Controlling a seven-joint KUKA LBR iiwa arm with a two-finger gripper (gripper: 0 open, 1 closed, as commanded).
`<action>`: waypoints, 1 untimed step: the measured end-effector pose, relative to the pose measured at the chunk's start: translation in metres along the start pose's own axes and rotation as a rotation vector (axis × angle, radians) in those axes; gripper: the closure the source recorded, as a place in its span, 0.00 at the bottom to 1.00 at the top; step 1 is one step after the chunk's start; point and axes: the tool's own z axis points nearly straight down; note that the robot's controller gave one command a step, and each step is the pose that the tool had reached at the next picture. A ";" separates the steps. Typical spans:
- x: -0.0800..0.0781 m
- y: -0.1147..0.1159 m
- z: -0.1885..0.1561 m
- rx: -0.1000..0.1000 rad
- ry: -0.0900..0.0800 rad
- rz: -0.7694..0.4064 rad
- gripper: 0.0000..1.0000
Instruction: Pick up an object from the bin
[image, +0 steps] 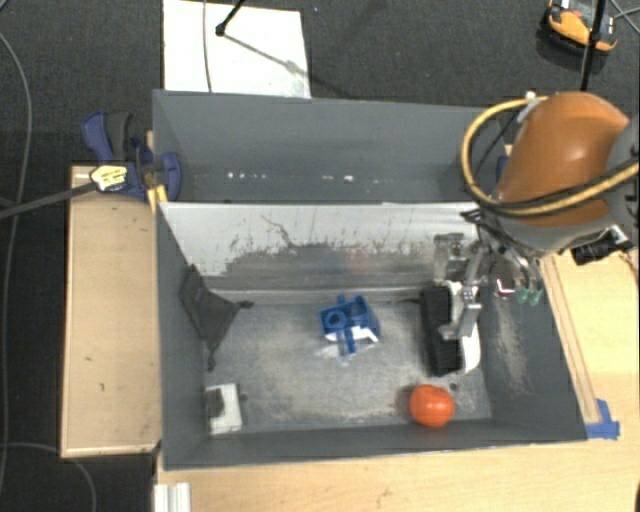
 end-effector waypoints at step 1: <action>-0.001 0.000 -0.005 0.001 -0.009 -0.001 0.00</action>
Offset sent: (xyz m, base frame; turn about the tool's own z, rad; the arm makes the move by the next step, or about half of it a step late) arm 0.0239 0.0882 -0.1509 -0.1841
